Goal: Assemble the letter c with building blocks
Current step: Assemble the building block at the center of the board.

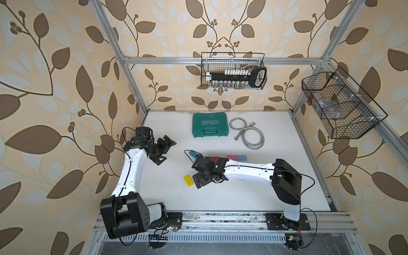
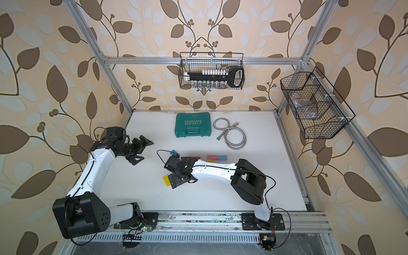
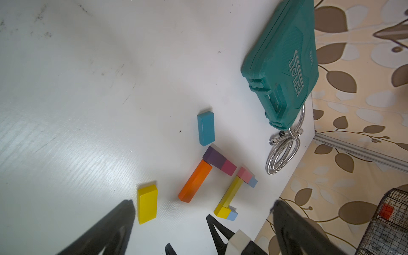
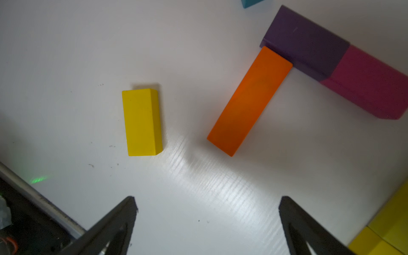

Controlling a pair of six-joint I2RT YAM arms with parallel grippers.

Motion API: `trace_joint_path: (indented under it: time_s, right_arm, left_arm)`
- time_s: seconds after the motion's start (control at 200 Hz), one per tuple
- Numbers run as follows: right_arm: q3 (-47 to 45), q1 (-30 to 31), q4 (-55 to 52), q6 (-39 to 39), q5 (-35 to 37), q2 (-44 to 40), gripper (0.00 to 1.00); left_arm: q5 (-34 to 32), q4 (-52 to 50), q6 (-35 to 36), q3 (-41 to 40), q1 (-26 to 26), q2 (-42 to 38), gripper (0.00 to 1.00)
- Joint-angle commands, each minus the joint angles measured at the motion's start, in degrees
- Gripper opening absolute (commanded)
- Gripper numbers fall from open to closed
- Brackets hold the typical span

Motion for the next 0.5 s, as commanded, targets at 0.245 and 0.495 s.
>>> trace_joint_path:
  time_s: [0.245,0.495]
  right_arm:
    - [4.5,-1.0,-7.5,-0.3,6.9,5.6,0.99]
    - [5.5,-2.4,-7.9,-0.4,6.9,6.6,0.99]
  left_arm:
    - [1.2,1.1,-0.1,2.5,-0.7,0.6,0.99]
    - [1.3,1.5,-0.4,2.0,-0.7,0.5,0.99]
